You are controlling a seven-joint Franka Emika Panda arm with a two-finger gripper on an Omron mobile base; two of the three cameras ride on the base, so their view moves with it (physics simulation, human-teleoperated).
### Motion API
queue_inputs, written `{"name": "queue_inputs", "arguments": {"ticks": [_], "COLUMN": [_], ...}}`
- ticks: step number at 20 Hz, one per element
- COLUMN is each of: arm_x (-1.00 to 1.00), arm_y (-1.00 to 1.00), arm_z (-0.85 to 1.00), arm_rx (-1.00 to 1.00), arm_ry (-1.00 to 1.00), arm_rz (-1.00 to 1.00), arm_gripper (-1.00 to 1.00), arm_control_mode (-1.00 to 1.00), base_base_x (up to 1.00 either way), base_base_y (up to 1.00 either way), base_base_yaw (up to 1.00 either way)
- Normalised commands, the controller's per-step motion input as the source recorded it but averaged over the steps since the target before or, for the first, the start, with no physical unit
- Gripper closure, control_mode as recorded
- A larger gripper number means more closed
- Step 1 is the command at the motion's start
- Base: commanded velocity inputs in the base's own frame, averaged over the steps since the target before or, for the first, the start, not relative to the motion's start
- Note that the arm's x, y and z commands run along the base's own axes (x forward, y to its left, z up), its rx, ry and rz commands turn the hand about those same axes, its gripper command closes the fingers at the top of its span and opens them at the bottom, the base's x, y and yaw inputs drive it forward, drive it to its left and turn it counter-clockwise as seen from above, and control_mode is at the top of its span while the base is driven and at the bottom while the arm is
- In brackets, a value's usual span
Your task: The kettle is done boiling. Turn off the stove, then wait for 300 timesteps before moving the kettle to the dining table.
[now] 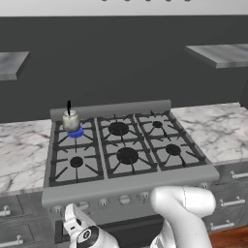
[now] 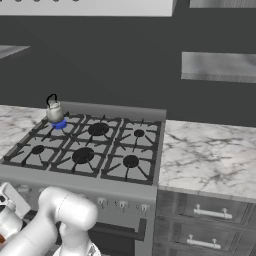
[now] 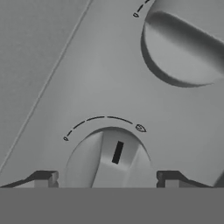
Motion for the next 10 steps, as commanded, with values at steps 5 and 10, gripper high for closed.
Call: {"name": "queue_inputs", "arguments": {"ticks": [5, 10], "arm_x": [0.00, -0.01], "arm_y": [0.00, 0.00], "arm_z": [0.00, 0.00], "arm_rx": [0.23, 0.23], "arm_ry": [-0.07, -0.07], "arm_rz": [-0.04, -0.05], "arm_gripper": [1.00, 1.00], "arm_control_mode": [-1.00, -1.00], "base_base_x": [0.00, 0.00], "base_base_y": [0.00, 0.00], "base_base_yaw": [0.00, 0.00]}}
